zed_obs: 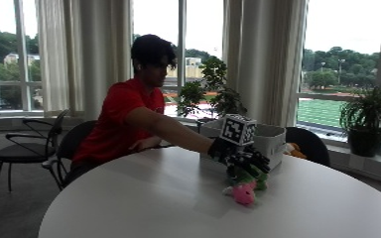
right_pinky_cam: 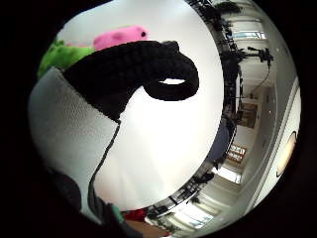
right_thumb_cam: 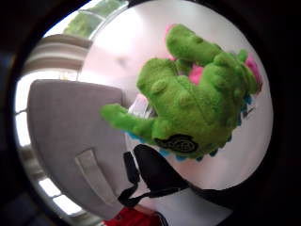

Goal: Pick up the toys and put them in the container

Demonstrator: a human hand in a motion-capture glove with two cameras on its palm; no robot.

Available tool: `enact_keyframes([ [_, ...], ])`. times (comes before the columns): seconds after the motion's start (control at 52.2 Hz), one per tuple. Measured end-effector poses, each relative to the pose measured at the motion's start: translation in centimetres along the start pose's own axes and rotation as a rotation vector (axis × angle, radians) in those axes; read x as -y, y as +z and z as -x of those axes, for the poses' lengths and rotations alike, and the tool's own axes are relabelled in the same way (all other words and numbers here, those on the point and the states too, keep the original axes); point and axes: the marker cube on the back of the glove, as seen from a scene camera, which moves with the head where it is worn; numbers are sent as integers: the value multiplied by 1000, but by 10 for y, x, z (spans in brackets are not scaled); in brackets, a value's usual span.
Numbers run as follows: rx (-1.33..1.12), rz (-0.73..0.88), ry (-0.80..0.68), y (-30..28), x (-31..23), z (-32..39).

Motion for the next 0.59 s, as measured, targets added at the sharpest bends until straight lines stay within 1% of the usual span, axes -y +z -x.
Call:
enact_keyframes([
  [0.23,-13,126,-1,31,12,14],
  [0.403,33,165,6,47,14,14],
  [0.594,16,230,-13,46,11,18],
])
